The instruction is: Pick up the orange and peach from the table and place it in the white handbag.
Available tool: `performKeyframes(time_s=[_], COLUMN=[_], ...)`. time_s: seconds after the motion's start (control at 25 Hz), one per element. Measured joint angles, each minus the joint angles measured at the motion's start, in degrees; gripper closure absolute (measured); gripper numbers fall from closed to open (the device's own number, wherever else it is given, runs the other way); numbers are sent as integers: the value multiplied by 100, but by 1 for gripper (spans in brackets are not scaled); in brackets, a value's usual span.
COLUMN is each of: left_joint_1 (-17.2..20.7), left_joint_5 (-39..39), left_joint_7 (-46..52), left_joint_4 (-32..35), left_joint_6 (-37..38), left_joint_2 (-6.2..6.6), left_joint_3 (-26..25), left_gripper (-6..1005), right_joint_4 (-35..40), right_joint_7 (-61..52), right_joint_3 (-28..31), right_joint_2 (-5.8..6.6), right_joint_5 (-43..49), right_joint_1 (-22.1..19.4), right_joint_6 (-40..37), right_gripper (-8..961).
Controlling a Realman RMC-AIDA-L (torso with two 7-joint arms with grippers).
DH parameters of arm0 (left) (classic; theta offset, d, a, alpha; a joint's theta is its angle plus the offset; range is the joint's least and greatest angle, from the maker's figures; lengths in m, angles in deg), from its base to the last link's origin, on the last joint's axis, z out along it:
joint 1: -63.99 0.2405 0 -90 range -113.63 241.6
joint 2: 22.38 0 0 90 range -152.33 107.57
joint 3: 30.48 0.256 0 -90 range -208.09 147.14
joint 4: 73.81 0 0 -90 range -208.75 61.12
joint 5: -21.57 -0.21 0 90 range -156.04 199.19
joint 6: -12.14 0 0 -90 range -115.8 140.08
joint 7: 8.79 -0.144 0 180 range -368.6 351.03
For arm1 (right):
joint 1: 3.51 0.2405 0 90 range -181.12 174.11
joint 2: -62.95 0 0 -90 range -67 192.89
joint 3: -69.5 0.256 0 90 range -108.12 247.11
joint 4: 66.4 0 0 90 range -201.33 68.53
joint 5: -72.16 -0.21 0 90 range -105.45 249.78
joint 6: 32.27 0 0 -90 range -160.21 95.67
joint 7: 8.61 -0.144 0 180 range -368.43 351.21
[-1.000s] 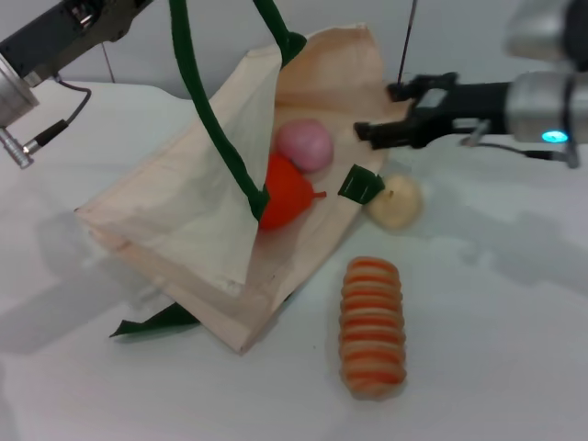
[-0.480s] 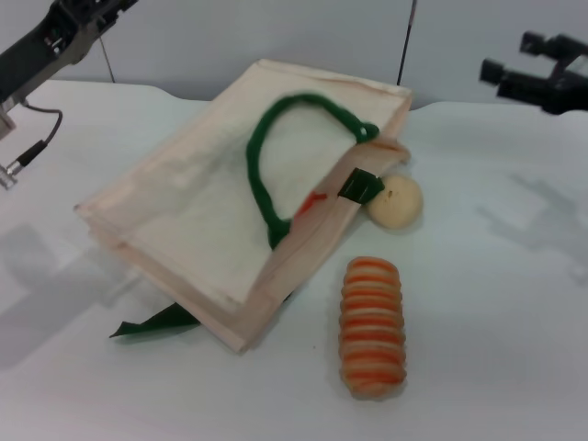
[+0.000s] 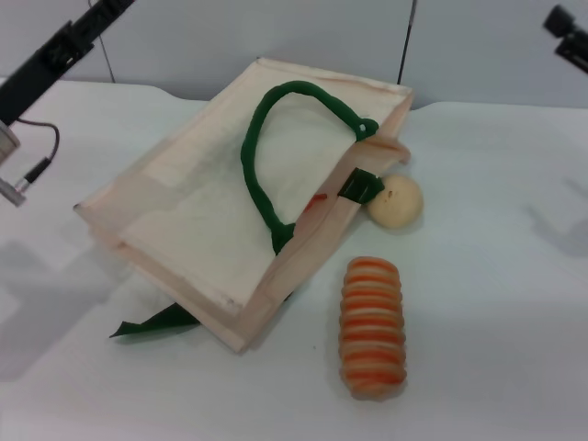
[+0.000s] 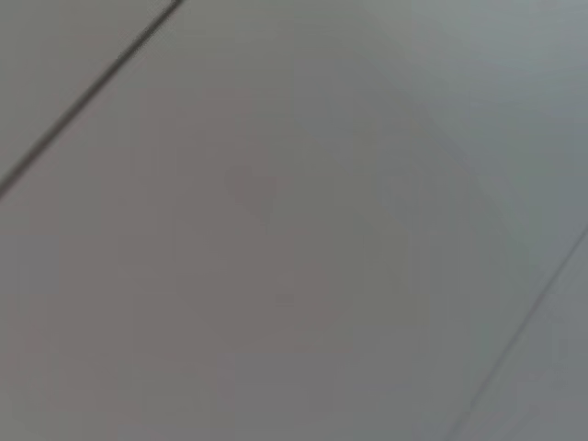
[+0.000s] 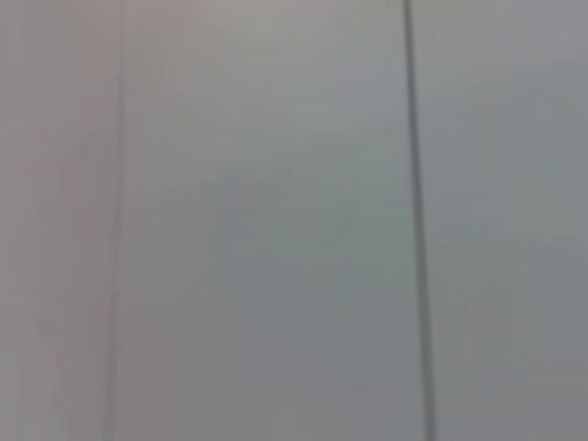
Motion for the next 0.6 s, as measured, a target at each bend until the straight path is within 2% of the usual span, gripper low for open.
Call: performKeyframes(time_s=[0.16, 0.24, 0.4, 0.6], left_joint_1=[102, 132, 140, 250], left_joint_5=[503, 858, 1533, 2215], left_joint_7=[-1506, -2412, -4069, -5319], left_joint_4=[-13, -226, -921, -1301], left_joint_6=[343, 520, 715, 724], left_joint_2=[-308, -379, -379, -396], left_joint_3=[1, 0, -8, -10], left_gripper=[194, 108, 103, 102], right_joint_4=[-657, -1073, -1810, -2088], right_joint_7=[1044, 1669, 2951, 3156], right_joint_3=[672, 1133, 1860, 2002], right_joint_2=[-10, -16, -24, -38], right_joint_5=[-301, -543, -1157, -1577], right_joint_1=[-114, -157, -281, -347], right_joint_6=[125, 322, 771, 851], right_gripper=[60, 60, 60, 60])
